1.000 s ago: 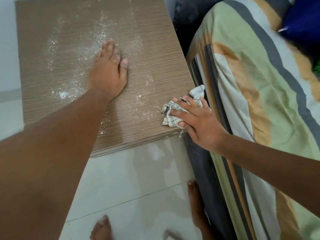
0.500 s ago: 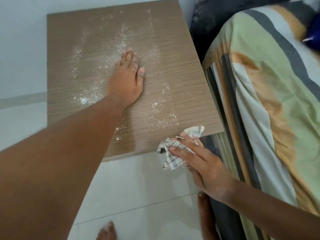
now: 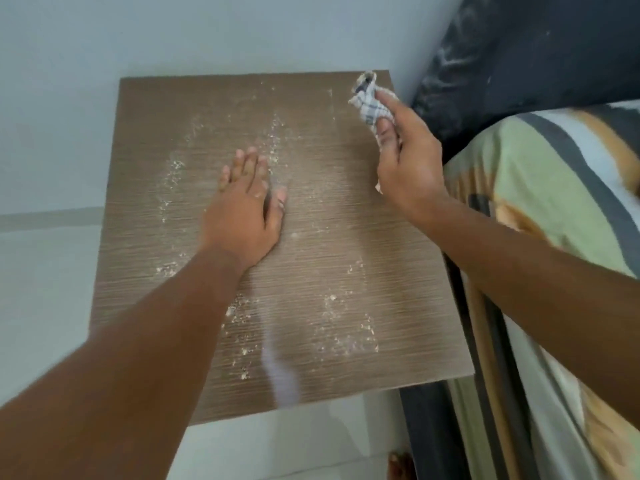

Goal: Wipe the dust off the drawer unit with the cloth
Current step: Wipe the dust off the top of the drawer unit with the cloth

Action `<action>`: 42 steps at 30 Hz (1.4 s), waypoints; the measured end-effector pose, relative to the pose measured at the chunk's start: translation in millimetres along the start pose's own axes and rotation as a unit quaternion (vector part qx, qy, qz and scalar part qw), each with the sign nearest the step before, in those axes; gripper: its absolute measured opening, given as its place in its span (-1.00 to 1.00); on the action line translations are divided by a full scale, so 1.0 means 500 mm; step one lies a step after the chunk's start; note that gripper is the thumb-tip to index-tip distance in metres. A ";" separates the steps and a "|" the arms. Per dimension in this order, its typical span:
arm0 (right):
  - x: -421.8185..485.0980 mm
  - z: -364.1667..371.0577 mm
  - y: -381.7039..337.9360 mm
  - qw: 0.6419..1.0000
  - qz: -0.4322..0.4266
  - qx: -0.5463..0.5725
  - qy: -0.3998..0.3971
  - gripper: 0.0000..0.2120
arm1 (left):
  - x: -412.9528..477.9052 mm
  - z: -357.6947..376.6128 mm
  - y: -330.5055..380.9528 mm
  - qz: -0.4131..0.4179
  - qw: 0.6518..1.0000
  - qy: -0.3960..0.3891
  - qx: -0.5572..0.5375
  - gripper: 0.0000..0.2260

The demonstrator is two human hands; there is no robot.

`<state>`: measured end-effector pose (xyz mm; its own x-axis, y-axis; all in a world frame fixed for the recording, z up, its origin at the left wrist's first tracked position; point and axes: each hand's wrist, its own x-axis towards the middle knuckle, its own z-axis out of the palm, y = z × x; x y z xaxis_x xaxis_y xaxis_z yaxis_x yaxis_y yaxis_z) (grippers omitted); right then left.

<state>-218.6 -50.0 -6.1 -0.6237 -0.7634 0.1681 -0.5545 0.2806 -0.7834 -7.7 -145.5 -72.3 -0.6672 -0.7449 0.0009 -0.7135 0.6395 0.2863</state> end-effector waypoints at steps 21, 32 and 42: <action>0.210 0.220 0.023 0.933 -0.021 -0.306 -0.189 -0.58 | 0.009 0.000 -0.004 -0.004 0.999 -0.033 0.040 -0.43; 0.023 0.164 0.032 0.931 -0.138 -0.243 -0.237 -0.62 | -0.004 0.003 -0.001 -0.003 1.000 0.011 -0.001 -0.48; -0.172 0.091 0.050 0.924 -0.170 -0.231 -0.254 -0.62 | -0.010 -0.007 0.002 0.008 0.999 0.013 0.029 -0.51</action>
<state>-153.8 -3.5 -67.3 -0.0974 -0.9946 -0.0370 -0.9197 0.1041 -0.3785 -4.3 -141.7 -68.6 -0.6729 -0.7392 0.0294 -0.7152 0.6602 0.2295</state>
